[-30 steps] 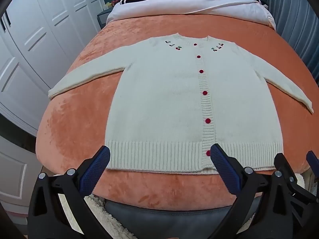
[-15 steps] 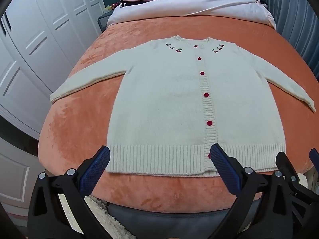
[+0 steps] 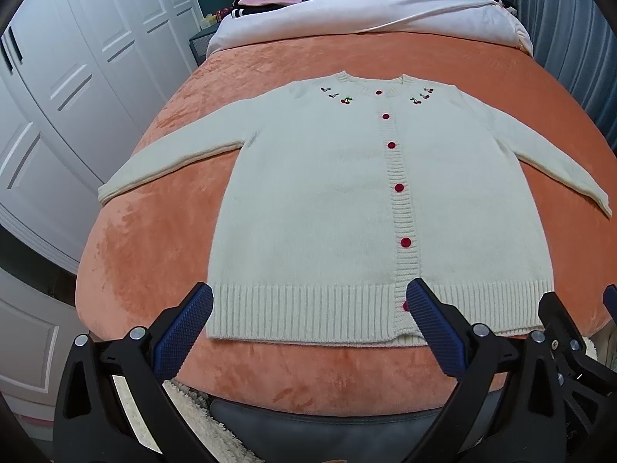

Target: Fold small clothes

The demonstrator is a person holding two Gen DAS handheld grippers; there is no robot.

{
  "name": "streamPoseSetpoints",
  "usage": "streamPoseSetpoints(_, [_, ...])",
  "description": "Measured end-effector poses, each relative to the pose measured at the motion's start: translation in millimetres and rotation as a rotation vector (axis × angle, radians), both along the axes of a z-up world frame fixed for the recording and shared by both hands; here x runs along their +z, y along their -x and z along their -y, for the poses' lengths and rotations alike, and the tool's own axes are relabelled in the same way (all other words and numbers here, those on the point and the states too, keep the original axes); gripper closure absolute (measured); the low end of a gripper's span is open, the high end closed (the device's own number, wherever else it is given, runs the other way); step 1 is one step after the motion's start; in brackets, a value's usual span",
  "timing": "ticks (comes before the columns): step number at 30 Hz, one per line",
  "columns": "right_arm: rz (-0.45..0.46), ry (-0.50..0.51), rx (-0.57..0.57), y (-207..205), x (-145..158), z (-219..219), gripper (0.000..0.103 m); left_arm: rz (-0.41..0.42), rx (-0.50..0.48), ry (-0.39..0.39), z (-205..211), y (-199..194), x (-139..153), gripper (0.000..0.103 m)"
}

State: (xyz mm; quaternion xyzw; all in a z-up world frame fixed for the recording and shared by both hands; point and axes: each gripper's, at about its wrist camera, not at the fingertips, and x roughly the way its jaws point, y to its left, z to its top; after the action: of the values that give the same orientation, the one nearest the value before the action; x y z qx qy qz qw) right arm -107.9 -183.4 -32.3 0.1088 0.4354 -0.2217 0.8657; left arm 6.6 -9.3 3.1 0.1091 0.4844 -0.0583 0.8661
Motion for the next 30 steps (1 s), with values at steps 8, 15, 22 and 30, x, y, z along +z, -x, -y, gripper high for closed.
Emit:
streamPoseSetpoints(8, [0.001,0.003,0.01,-1.8,1.6,-3.5,0.005,-0.001,0.002,-0.007,-1.0,-1.2,-2.1,0.005])
streamPoseSetpoints(15, [0.002,0.001,0.012,-3.0,1.5,-6.1,0.005,0.001,0.001,-0.005,-3.4,0.0,-3.1,0.005])
streamPoseSetpoints(22, [0.003,0.0,0.01,-3.4,1.3,-6.8,0.005,0.003,-0.001,-0.011,-2.2,1.1,-4.1,0.005])
streamPoseSetpoints(30, [0.006,0.001,0.01,-3.4,1.0,-6.4,0.005,0.009,-0.001,-0.017,-1.2,3.7,-3.4,0.005])
